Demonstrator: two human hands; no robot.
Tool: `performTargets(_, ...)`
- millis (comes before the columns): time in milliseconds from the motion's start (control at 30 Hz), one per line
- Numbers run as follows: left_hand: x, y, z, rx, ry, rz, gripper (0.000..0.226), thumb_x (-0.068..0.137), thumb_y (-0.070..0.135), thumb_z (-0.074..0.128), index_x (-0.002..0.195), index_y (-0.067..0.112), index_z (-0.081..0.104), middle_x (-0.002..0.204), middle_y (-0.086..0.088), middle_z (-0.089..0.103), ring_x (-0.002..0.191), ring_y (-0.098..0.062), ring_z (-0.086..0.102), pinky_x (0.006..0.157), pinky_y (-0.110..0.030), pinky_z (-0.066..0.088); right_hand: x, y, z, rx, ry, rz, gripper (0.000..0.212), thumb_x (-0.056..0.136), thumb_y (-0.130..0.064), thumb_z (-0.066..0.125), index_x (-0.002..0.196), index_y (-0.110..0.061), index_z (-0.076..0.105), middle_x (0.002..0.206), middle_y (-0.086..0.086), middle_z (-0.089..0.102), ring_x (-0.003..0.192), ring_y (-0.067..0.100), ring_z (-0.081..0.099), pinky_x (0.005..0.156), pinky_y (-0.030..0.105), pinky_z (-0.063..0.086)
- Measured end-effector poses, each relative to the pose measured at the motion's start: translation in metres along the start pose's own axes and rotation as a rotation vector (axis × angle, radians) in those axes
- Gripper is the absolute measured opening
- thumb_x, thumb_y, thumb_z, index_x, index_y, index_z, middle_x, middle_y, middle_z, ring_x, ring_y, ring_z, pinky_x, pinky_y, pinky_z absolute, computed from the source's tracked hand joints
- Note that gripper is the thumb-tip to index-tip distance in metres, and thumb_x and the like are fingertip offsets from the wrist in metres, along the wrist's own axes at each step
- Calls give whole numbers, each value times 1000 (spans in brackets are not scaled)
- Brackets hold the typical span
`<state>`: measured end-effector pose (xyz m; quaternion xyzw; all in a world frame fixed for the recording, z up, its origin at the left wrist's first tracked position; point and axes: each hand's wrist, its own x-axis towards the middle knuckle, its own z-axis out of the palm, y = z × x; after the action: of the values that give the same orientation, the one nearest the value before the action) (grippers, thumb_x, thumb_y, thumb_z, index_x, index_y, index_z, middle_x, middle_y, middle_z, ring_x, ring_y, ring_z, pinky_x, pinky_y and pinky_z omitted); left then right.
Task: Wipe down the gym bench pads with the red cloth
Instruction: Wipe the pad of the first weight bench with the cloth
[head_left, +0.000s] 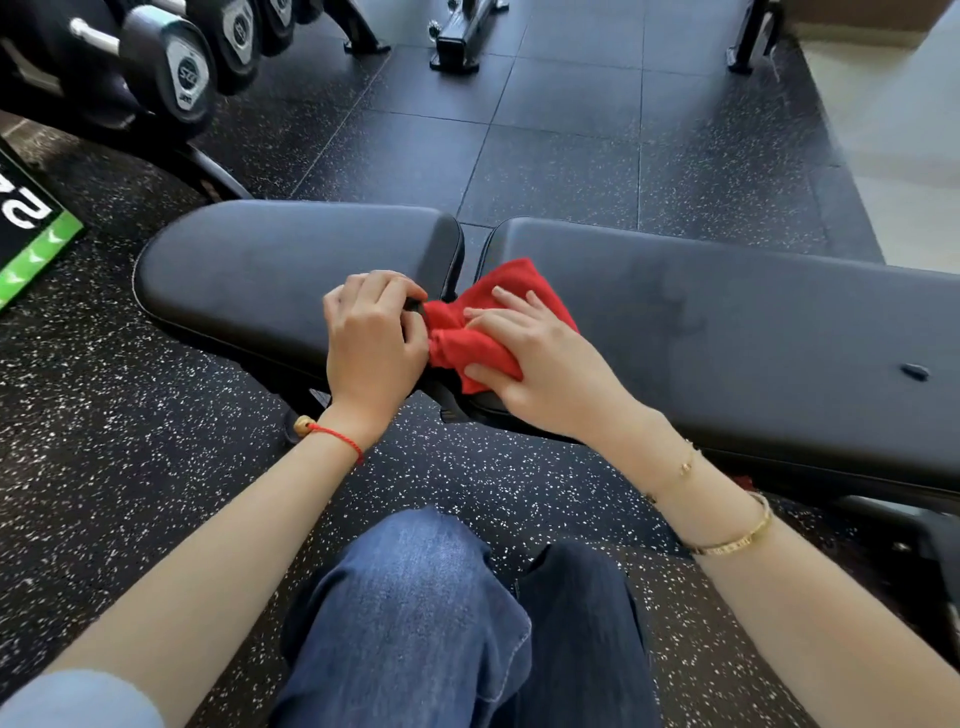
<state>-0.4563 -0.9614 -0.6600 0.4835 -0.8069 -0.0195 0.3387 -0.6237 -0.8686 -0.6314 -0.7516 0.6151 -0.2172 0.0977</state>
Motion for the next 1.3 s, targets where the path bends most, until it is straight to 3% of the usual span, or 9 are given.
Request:
performTargets(333, -1, -1, 1, 32, 5, 6, 24, 79, 11, 49, 92, 22, 65, 99, 5, 64, 100, -22, 56, 96, -35, 31, 64, 45, -23, -42, 135, 396, 47, 93, -33, 53, 135, -15, 47, 147, 8, 42, 141, 31, 27, 118, 43, 14)
performTargets(600, -3, -2, 3, 35, 8, 21, 24, 79, 11, 48, 93, 21, 66, 100, 4, 64, 100, -23, 56, 97, -35, 31, -51, 41, -34, -40, 185, 324, 47, 89, -33, 60, 133, -22, 51, 146, -3, 45, 141, 23, 31, 118, 38, 16)
performTargets(733, -4, -2, 3, 34, 12, 34, 25, 80, 10, 48, 94, 21, 66, 100, 3, 63, 100, -23, 55, 98, -35, 30, -42, 72, -57, -86, 266, 518, 50, 89, -30, 61, 136, -17, 49, 144, 9, 47, 136, 33, 36, 112, 42, 24)
performTargets(867, -3, -1, 3, 34, 11, 36, 24, 80, 10, 48, 93, 20, 66, 100, 1, 63, 100, -23, 55, 99, -36, 31, -4, 87, -62, -137, 209, 628, 51, 92, -32, 54, 138, -15, 44, 148, 12, 41, 138, 35, 31, 116, 46, 16)
performTargets(1000, -3, 0, 2, 29, 13, 38, 24, 80, 10, 48, 92, 19, 66, 100, 1, 64, 99, -25, 56, 99, -38, 32, 7, 50, -41, -103, 165, 503, 50, 91, -33, 56, 139, -22, 45, 149, 8, 40, 140, 33, 29, 117, 42, 16)
performTargets(1167, -3, -1, 0, 30, 12, 28, 24, 79, 9, 48, 91, 20, 66, 100, 2, 64, 99, -24, 56, 99, -38, 32, -51, 8, -22, -36, 146, 285, 48, 88, -33, 60, 135, -24, 50, 147, -4, 43, 142, 22, 29, 119, 38, 14)
performTargets(1300, -4, 0, 1, 29, 11, 37, 24, 80, 9, 48, 92, 20, 66, 100, 2, 63, 100, -24, 56, 99, -38, 32, -75, 45, -46, -50, 217, 401, 45, 88, -32, 61, 132, -28, 52, 145, -3, 46, 140, 23, 34, 117, 36, 18)
